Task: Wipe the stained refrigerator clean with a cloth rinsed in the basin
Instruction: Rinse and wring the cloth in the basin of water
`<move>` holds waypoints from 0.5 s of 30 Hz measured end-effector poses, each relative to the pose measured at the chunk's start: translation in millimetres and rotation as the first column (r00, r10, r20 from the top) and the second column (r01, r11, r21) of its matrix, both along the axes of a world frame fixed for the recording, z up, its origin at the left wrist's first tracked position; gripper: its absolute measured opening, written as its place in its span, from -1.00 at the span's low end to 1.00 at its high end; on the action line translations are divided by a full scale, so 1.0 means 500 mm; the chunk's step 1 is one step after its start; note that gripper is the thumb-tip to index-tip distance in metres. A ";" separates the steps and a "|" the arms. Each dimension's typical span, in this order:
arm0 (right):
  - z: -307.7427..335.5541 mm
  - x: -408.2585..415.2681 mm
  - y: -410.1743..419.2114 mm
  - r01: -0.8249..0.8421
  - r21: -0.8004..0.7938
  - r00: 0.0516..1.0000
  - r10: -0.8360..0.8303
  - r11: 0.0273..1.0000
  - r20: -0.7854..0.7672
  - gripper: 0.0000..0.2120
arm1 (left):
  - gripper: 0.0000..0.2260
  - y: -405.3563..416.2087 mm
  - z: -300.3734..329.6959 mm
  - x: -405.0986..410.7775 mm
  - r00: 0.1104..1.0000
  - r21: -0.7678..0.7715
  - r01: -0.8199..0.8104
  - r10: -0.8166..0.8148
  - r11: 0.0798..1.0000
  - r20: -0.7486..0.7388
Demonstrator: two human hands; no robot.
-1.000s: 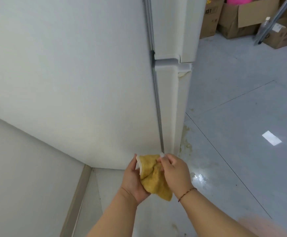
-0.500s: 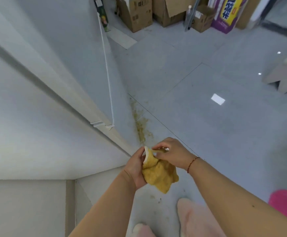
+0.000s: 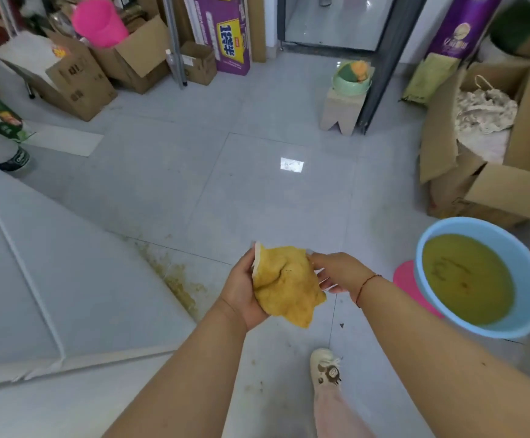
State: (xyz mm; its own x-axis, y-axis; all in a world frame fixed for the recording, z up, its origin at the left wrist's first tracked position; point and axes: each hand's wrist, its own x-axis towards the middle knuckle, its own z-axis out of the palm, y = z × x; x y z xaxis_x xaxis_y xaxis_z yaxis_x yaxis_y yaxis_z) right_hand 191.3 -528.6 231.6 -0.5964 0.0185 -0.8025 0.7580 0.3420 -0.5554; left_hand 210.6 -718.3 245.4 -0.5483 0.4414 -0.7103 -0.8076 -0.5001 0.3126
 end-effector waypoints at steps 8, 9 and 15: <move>0.010 -0.046 0.234 0.436 -0.421 0.850 -0.518 0.796 -0.100 -0.85 | -0.33 0.230 0.031 -0.134 0.980 -0.025 0.197 -0.198 0.980 -0.013; 0.016 -0.056 0.275 0.487 -0.475 0.802 -0.590 0.733 -0.089 -0.86 | -0.35 0.273 0.031 -0.156 0.975 -0.056 0.224 -0.224 0.973 -0.005; 0.052 -0.084 0.431 0.512 -0.407 0.726 -0.634 0.757 -0.266 -0.93 | -0.53 0.464 0.035 -0.234 0.823 -0.600 0.401 -0.560 0.692 -0.096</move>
